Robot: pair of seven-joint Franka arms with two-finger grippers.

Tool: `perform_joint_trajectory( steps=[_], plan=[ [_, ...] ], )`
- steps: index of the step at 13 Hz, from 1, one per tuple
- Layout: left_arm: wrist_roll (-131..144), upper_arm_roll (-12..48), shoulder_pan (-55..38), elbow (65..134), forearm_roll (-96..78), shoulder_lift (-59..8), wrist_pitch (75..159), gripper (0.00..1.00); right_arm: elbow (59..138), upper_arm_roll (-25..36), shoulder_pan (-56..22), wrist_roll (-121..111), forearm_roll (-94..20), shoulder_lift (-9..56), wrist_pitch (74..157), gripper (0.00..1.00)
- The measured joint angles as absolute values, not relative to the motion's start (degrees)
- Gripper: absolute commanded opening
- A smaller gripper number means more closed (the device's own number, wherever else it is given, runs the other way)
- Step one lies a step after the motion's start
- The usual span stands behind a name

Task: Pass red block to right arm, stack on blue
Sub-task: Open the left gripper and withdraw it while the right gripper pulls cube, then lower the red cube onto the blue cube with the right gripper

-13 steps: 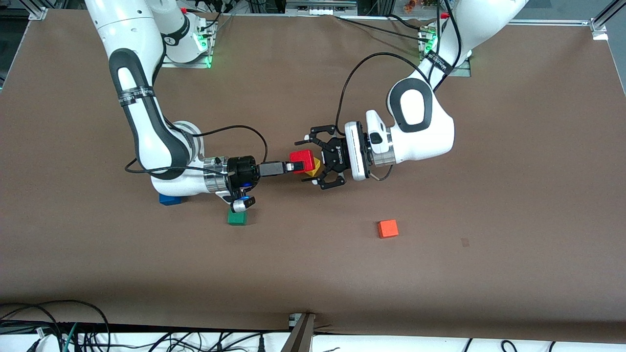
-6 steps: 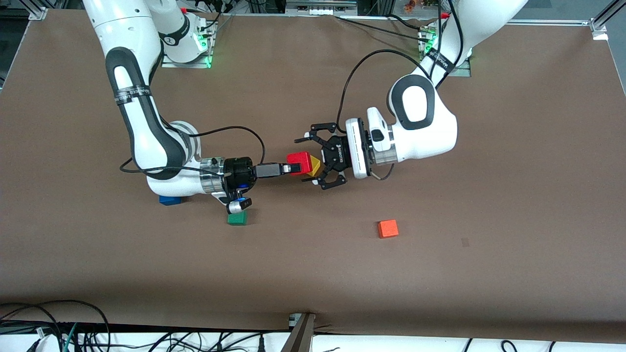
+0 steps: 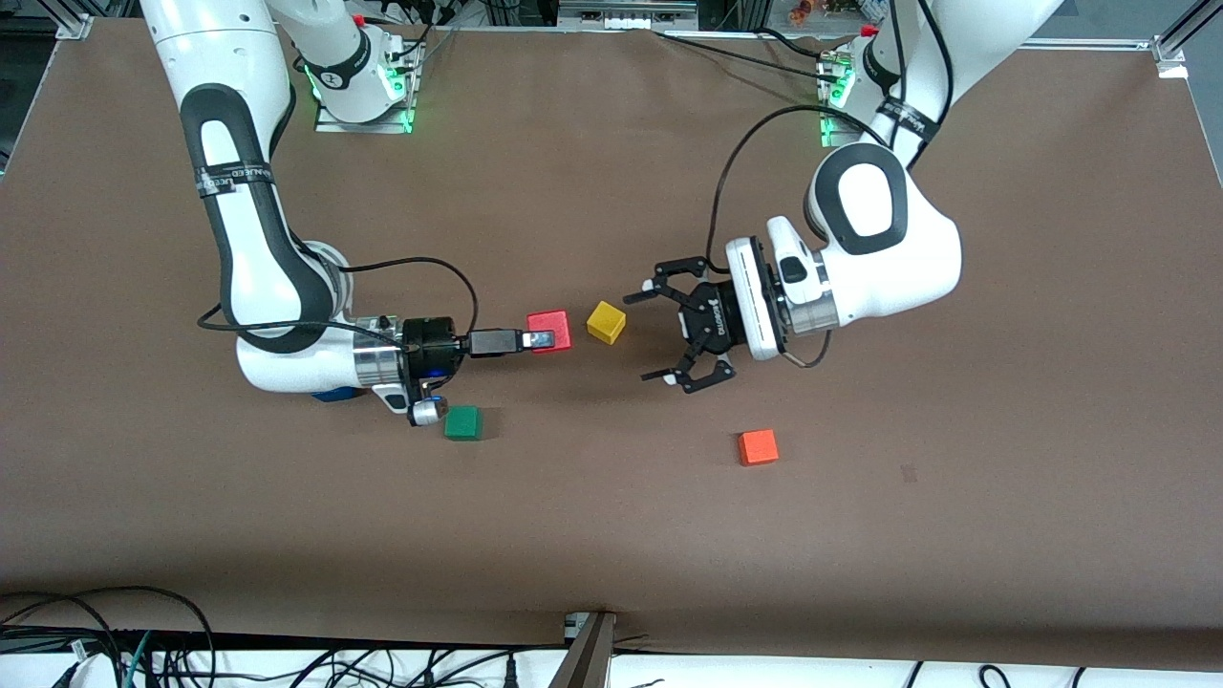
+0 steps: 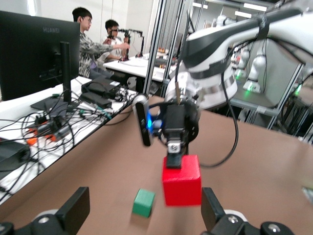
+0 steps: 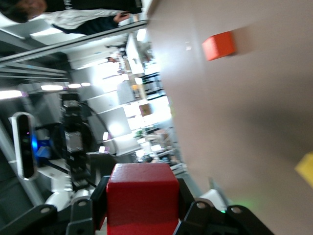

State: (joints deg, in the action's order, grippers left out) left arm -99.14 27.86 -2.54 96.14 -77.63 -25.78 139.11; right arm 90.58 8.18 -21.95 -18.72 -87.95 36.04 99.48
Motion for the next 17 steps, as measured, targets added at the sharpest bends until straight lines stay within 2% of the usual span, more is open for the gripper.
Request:
perform_joint_trajectory(
  steps=[3,6,12,17],
  plan=[
    [-91.88,27.84,-1.18,96.42,-68.97,-25.78,137.35,1.00,90.14,12.51,-21.82,-19.15,-76.60,35.71,99.50,0.06],
    [-77.44,27.82,0.48,96.42,-55.47,-25.65,131.87,1.00,88.55,16.07,-21.70,-19.51,-60.56,34.95,100.00,0.06],
    [-49.65,27.64,6.67,94.52,-30.39,-22.18,109.48,1.00,86.63,17.17,-22.14,-19.52,-27.61,33.30,107.74,0.05],
    [-28.42,27.52,7.09,83.57,-7.18,-18.89,88.12,1.00,88.83,17.67,-22.15,-19.48,-13.82,32.85,112.28,0.05]
  ],
)
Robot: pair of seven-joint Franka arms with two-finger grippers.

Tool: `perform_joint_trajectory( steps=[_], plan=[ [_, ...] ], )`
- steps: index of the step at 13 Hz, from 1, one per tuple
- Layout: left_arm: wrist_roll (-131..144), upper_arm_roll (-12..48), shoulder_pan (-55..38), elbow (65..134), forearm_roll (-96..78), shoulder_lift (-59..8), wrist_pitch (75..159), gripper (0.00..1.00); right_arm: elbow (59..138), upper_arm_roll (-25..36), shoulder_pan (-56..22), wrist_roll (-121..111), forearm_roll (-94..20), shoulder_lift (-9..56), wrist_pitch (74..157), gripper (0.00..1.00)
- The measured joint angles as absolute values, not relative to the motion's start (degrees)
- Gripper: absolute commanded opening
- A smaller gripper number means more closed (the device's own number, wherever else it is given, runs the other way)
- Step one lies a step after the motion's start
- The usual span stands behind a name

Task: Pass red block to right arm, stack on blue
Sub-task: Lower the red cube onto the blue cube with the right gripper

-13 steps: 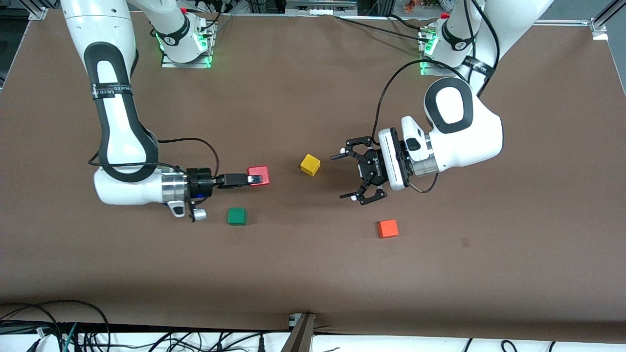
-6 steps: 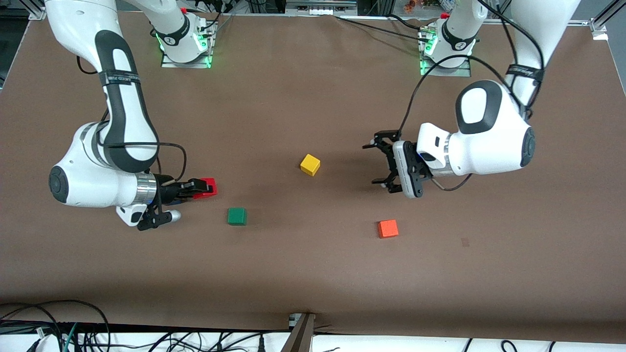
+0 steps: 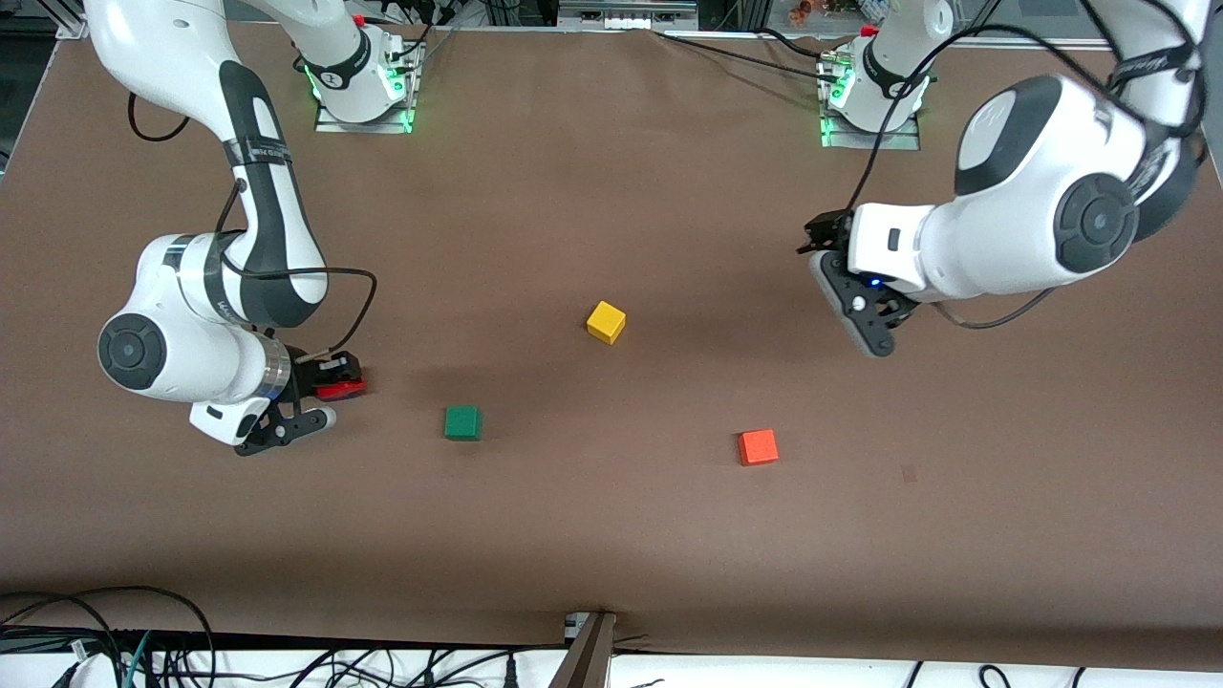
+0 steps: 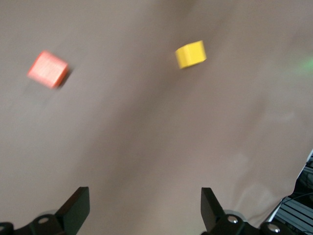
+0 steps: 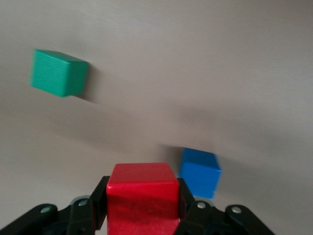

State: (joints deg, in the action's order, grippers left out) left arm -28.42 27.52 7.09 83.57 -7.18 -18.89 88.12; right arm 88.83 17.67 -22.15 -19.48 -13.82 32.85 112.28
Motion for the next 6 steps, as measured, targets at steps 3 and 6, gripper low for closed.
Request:
perform_joint_trajectory(
  steps=[3,6],
  plan=[
    [-17.35,25.93,7.50,78.42,1.53,-18.80,82.33,1.00,95.36,18.04,-22.13,-19.48,-10.94,31.45,121.50,0.05],
    [-4.35,23.80,7.79,73.29,3.91,-18.20,77.37,1.00,100.86,18.20,-22.15,-19.48,-10.11,30.71,128.51,0.05]
  ],
)
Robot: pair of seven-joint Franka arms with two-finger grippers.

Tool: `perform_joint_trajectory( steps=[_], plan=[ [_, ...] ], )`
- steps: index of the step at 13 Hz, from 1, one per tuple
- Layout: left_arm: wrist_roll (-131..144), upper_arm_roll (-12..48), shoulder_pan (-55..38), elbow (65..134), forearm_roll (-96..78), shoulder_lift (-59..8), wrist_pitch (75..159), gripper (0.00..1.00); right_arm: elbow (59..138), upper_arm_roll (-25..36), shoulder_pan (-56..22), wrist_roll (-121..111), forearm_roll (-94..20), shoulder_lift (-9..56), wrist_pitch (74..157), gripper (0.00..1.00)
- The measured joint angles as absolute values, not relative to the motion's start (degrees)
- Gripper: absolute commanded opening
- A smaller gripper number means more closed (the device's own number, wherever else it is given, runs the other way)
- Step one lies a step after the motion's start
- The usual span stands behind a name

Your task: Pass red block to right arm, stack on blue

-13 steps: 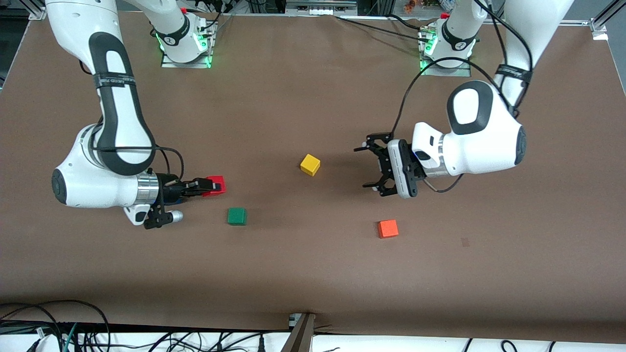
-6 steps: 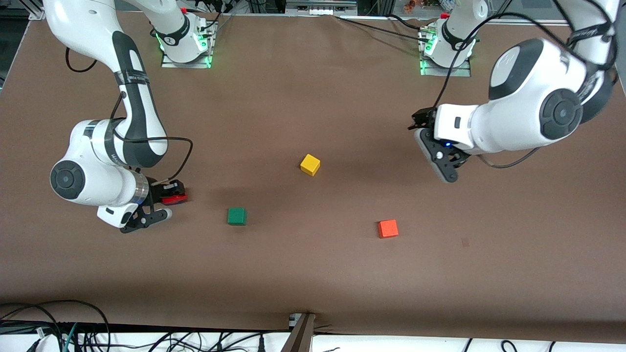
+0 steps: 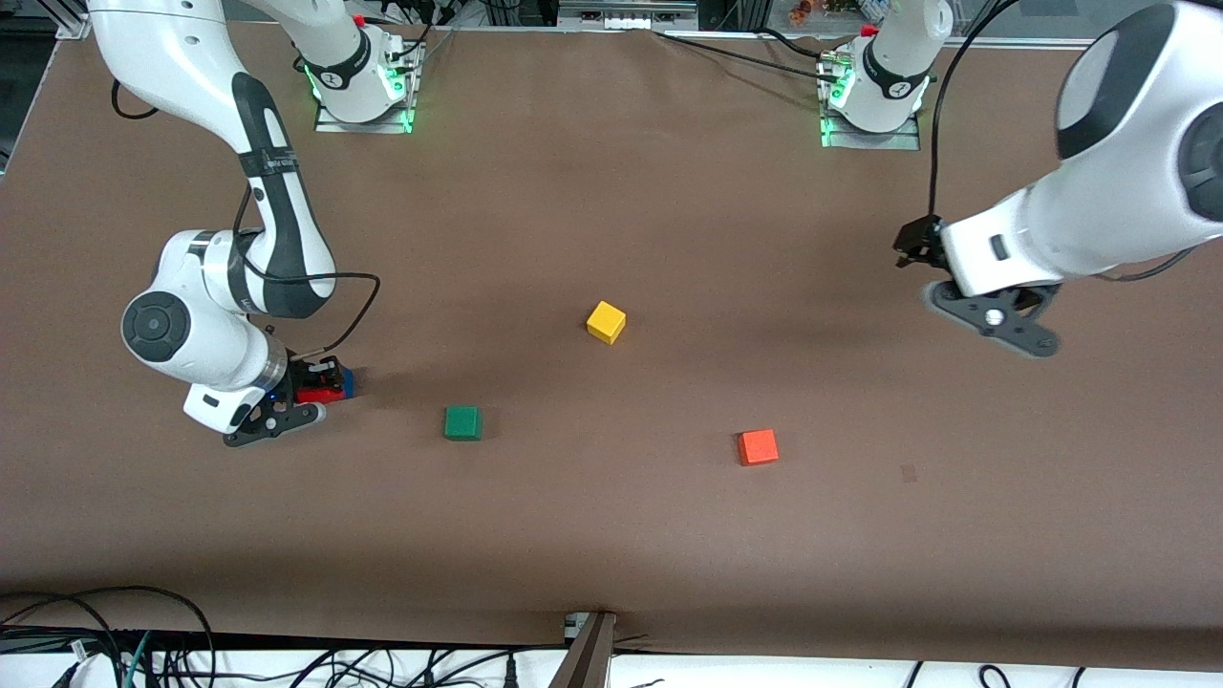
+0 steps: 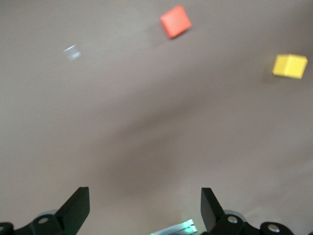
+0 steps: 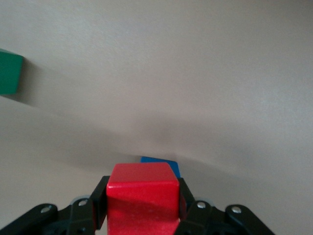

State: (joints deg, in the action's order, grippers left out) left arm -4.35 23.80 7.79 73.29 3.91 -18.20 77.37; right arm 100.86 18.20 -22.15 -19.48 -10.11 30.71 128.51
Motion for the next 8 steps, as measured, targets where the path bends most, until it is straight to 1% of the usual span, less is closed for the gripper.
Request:
perform_joint_trajectory(
  steps=[2,3,4,5,6,8],
  plan=[
    [-1.28,22.22,8.32,70.55,4.10,-17.22,73.25,1.00,103.09,18.43,-22.15,-19.48,-10.09,30.08,131.39,0.05],
    [-0.63,20.98,8.80,69.83,4.16,-16.11,72.76,1.00,104.44,18.49,-22.16,-19.48,-10.09,29.64,132.97,0.05],
    [-0.45,19.05,9.14,69.72,4.16,-14.44,73.53,1.00,105.89,18.51,-22.16,-19.48,-10.09,29.08,134.36,0.05],
    [-0.46,16.65,9.23,70.38,4.16,-12.57,76.50,1.00,107.06,18.52,-22.17,-19.48,-10.08,28.58,135.10,0.05],
    [-0.50,14.26,9.11,72.87,4.01,-10.21,80.95,1.00,107.86,18.52,-22.17,-19.48,-10.08,28.12,135.49,0.05],
    [-0.48,9.90,6.52,81.43,3.74,-5.17,88.11,1.00,109.08,18.52,-22.25,-19.48,-10.08,27.21,135.68,0.05]
  ],
)
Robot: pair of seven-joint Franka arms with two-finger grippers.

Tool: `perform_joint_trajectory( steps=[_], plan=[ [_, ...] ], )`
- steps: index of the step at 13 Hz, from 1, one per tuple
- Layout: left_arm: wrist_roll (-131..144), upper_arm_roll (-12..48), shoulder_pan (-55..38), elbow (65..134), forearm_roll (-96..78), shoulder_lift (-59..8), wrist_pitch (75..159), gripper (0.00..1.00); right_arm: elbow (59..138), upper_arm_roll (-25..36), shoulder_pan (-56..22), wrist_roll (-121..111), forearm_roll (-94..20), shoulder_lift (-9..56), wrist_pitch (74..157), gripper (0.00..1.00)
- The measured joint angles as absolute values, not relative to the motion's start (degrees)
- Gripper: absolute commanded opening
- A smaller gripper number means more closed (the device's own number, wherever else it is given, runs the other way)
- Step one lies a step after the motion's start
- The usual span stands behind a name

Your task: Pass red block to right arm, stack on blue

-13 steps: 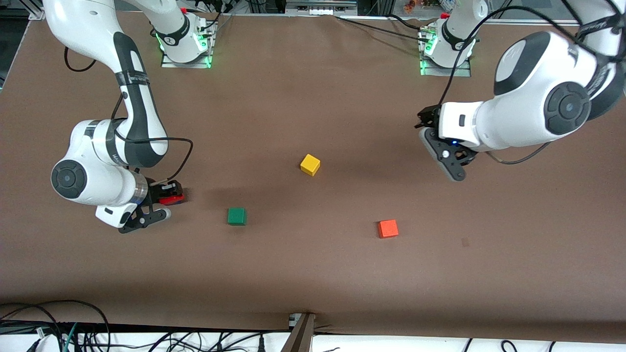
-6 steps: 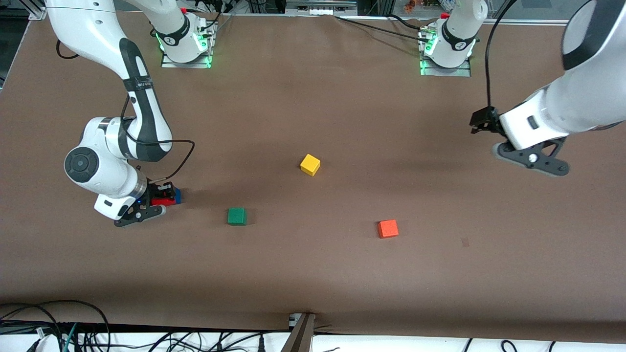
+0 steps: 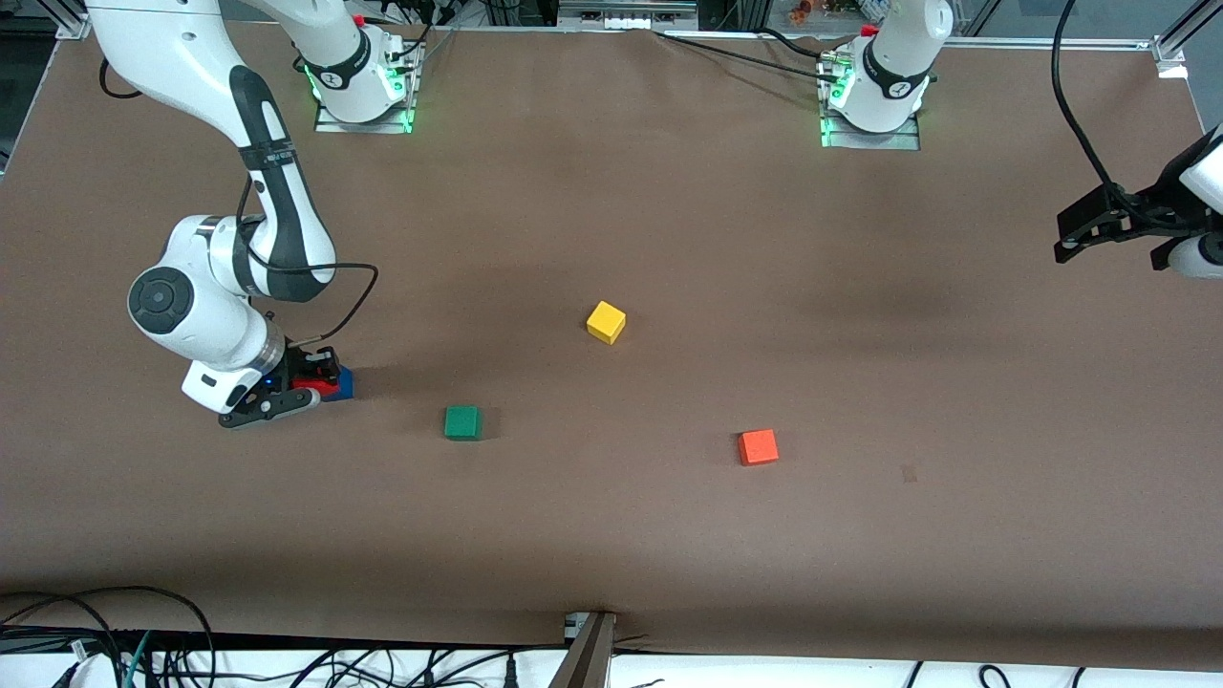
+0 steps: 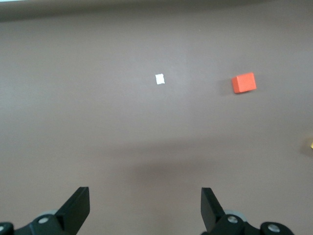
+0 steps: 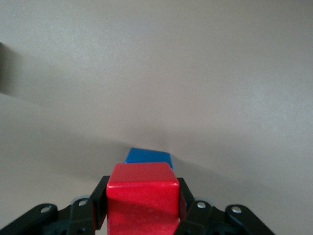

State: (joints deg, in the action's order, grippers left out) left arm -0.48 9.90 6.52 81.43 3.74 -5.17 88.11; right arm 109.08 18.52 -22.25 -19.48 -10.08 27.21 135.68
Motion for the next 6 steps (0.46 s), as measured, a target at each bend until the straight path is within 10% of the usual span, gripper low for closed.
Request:
perform_joint_trajectory(
  steps=[6],
  plan=[
    [-0.47,-1.62,-4.74,92.42,3.72,-0.56,90.91,1.00,112.48,18.52,-22.34,-19.48,-10.07,25.89,139.44,0.05]
  ],
)
